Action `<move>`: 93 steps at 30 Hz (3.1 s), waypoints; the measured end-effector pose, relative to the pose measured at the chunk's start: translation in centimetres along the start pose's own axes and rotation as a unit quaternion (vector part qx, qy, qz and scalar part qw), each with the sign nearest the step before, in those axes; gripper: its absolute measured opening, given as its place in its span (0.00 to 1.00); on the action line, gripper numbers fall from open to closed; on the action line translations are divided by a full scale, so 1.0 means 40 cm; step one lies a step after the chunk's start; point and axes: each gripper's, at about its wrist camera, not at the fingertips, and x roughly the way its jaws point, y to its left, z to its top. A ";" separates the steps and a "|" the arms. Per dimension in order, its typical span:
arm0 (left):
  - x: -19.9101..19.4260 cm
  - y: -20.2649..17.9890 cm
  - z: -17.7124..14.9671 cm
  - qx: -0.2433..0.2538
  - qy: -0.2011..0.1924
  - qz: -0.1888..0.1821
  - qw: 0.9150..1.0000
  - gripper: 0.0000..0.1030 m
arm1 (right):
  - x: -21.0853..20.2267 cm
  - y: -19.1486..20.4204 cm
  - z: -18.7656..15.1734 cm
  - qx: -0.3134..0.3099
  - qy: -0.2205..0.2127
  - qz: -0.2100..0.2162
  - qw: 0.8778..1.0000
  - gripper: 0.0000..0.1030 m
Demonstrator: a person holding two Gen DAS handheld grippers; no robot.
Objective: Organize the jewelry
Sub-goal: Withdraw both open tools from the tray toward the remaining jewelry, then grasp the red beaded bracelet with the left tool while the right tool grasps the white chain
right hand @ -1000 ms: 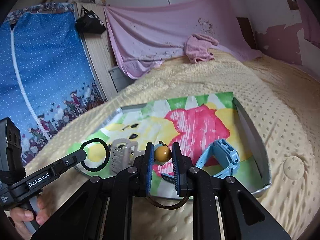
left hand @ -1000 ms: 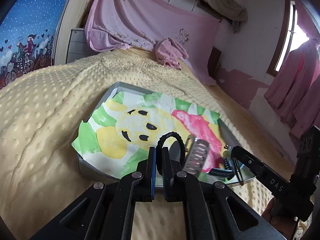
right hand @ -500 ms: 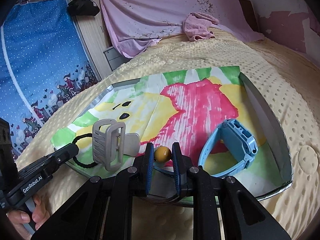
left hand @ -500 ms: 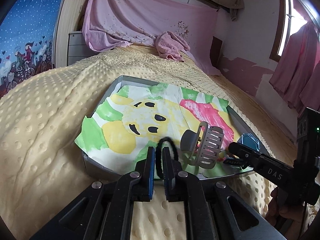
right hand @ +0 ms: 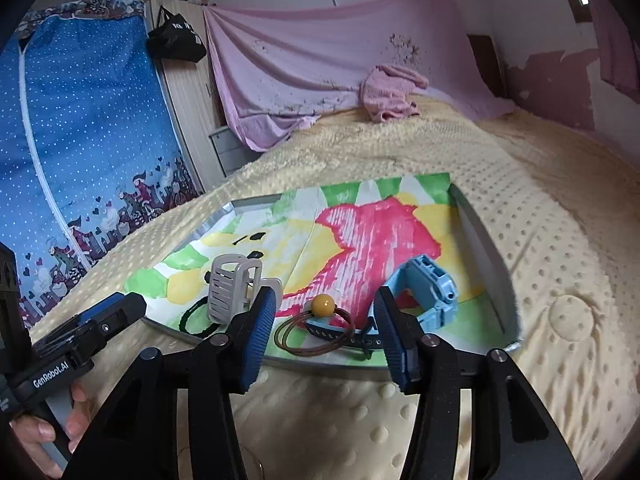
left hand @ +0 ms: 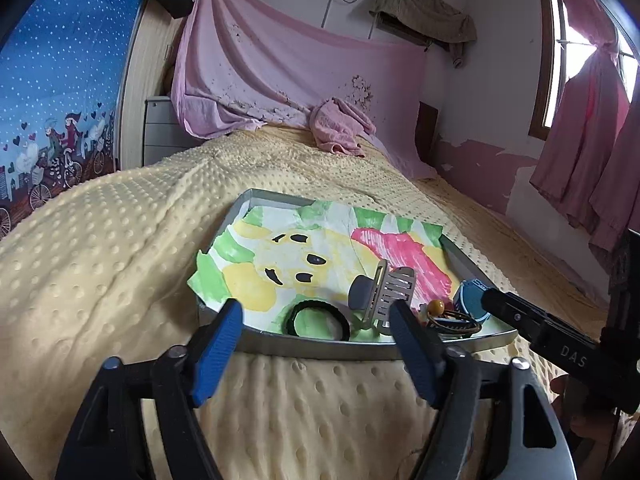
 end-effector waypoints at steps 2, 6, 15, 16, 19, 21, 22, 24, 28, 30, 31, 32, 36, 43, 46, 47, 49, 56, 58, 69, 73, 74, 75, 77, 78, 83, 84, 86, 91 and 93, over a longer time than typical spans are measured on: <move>-0.024 -0.002 -0.005 0.002 -0.011 -0.001 1.000 0.83 | -0.036 -0.001 -0.010 -0.003 -0.016 -0.006 1.000 0.54; -0.086 -0.015 -0.022 0.018 -0.033 0.001 0.999 0.93 | -0.104 -0.001 -0.029 -0.006 -0.038 -0.013 0.999 0.67; -0.168 -0.017 -0.075 0.036 -0.048 0.002 0.998 1.00 | -0.246 0.003 -0.088 -0.011 -0.080 -0.027 0.996 0.92; -0.173 -0.015 -0.082 0.038 -0.047 0.003 0.998 1.00 | -0.256 0.003 -0.094 -0.013 -0.081 -0.028 0.996 0.93; -0.191 -0.010 -0.100 0.042 -0.043 0.003 0.998 1.00 | -0.292 0.007 -0.114 -0.021 -0.082 -0.030 0.996 0.93; -0.206 -0.006 -0.113 0.044 -0.040 0.000 0.998 1.00 | -0.311 0.008 -0.126 -0.023 -0.080 -0.032 0.996 0.93; -0.213 -0.006 -0.118 0.046 -0.040 0.000 0.998 1.00 | -0.324 0.009 -0.133 -0.023 -0.080 -0.033 0.996 0.93; -0.232 -0.006 -0.131 0.051 -0.041 0.002 0.998 1.00 | -0.349 0.011 -0.147 -0.024 -0.080 -0.035 0.996 0.94; -0.261 -0.001 -0.149 0.055 -0.039 0.000 0.998 1.00 | -0.375 0.023 -0.168 -0.028 -0.075 -0.038 0.996 0.94; -0.269 0.002 -0.160 0.057 -0.031 -0.001 0.998 1.00 | -0.384 0.029 -0.180 -0.034 -0.067 -0.038 0.997 0.94; -0.271 0.004 -0.165 0.058 -0.028 -0.001 0.998 1.00 | -0.387 0.031 -0.185 -0.035 -0.064 -0.038 0.997 0.94; -0.272 0.006 -0.171 0.059 -0.023 -0.001 0.998 1.00 | -0.393 0.032 -0.190 -0.037 -0.061 -0.037 0.997 0.94; -0.276 0.020 -0.192 0.057 -0.006 -0.002 0.998 1.00 | -0.407 0.036 -0.205 -0.039 -0.052 -0.033 0.997 0.94; -0.270 0.038 -0.222 0.053 0.027 -0.009 0.998 1.00 | -0.407 0.045 -0.231 -0.046 -0.007 -0.026 0.999 0.94; -0.261 0.039 -0.229 0.053 0.042 -0.011 0.998 1.00 | -0.398 0.053 -0.244 -0.055 0.019 -0.023 0.998 0.94; -0.256 0.040 -0.231 0.053 0.048 -0.012 0.997 1.00 | -0.395 0.055 -0.249 -0.058 0.026 -0.021 0.998 0.94; -0.249 0.040 -0.235 0.053 0.057 -0.013 0.997 1.00 | -0.386 0.059 -0.258 -0.065 0.040 -0.018 0.997 0.94; -0.213 0.033 -0.238 0.057 0.094 -0.019 0.994 1.00 | -0.346 0.068 -0.278 -0.075 0.085 -0.011 0.994 0.94; -0.204 0.030 -0.238 0.059 0.102 -0.020 0.993 1.00 | -0.335 0.071 -0.282 -0.077 0.095 -0.011 0.992 0.93; -0.161 0.010 -0.225 0.073 0.124 -0.044 0.989 1.00 | -0.283 0.112 -0.301 -0.106 0.138 0.000 0.985 0.71; -0.141 0.015 -0.218 0.056 0.129 -0.060 0.988 0.94 | -0.273 0.113 -0.299 -0.101 0.140 0.003 0.985 0.62; -0.136 0.017 -0.216 0.050 0.131 -0.063 0.988 0.91 | -0.272 0.113 -0.300 -0.101 0.140 0.002 0.985 0.61; -0.131 0.020 -0.214 0.045 0.133 -0.068 0.988 0.89 | -0.272 0.112 -0.300 -0.100 0.140 0.002 0.985 0.57; -0.121 0.020 -0.214 0.040 0.137 -0.075 0.987 0.78 | -0.275 0.111 -0.300 -0.098 0.139 0.005 0.985 0.54; -0.116 0.020 -0.214 0.040 0.140 -0.078 0.986 0.75 | -0.275 0.111 -0.301 -0.098 0.139 0.007 0.985 0.54; -0.095 0.016 -0.219 0.038 0.155 -0.084 0.984 0.51 | -0.277 0.123 -0.305 -0.107 0.144 0.021 0.984 0.54; -0.093 0.017 -0.220 0.036 0.156 -0.086 0.983 0.49 | -0.276 0.126 -0.306 -0.109 0.145 0.023 0.983 0.54; -0.089 0.020 -0.220 0.032 0.160 -0.088 0.983 0.35 | -0.275 0.130 -0.307 -0.114 0.146 0.023 0.982 0.52; -0.085 0.027 -0.223 0.022 0.163 -0.088 0.982 0.26 | -0.275 0.131 -0.309 -0.117 0.150 0.025 0.981 0.39; -0.083 0.030 -0.226 0.019 0.165 -0.086 0.982 0.21 | -0.275 0.134 -0.310 -0.120 0.153 0.027 0.981 0.37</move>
